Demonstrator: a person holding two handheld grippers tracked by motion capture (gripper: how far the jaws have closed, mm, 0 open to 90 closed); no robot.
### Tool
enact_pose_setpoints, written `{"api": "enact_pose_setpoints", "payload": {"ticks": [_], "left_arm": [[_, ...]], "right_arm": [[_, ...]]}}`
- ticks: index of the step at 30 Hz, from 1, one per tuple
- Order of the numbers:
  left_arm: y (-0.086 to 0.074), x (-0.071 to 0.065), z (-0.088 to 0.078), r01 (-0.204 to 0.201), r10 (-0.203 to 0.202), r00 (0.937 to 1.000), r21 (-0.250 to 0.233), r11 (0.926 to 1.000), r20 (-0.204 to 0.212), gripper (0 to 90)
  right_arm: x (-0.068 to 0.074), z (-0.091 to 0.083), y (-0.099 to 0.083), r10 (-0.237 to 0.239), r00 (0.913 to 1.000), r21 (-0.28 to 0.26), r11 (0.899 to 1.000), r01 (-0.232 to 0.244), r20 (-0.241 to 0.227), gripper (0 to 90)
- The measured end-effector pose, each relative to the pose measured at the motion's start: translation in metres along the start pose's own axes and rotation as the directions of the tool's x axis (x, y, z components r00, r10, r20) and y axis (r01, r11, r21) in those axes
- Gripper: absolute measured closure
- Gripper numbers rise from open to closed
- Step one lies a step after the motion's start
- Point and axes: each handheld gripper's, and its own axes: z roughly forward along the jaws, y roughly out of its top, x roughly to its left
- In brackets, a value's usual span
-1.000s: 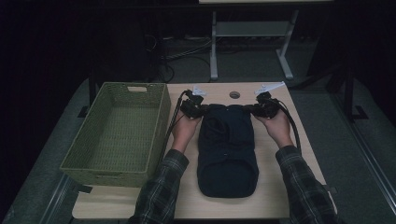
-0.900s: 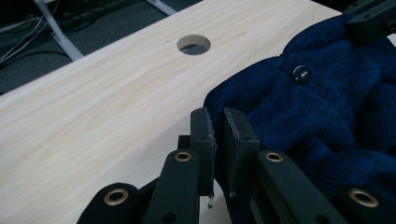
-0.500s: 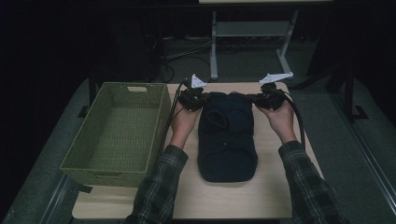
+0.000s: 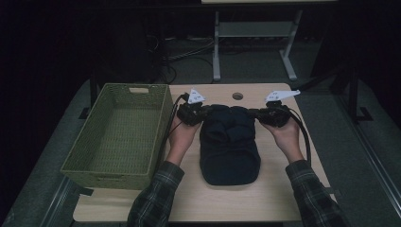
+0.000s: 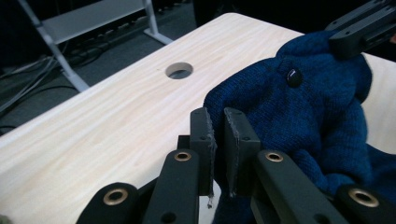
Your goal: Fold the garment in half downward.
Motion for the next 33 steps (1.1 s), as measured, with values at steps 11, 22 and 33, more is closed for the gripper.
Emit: {"api": "enact_pose_setpoints", "payload": {"ticks": [11,22,33], "left_arm": [[-0.017,-0.018,-0.012,0.011,-0.013,0.9986,0.038,0.9992,0.050,82.5],[-0.032,-0.033,-0.023,0.027,-0.032,0.9956,0.065,0.9975,0.088,82.0],[-0.051,-0.047,-0.031,0.037,-0.049,0.9906,0.094,0.9949,0.128,80.1]], "right_arm": [[0.014,-0.010,-0.020,0.014,0.9986,0.028,1.000,-0.013,-0.051,83.5],[0.031,-0.021,-0.036,0.018,0.9965,0.026,1.000,-0.016,-0.081,82.3],[0.050,-0.026,-0.055,0.000,0.9958,0.042,0.999,0.004,-0.091,80.5]]}}
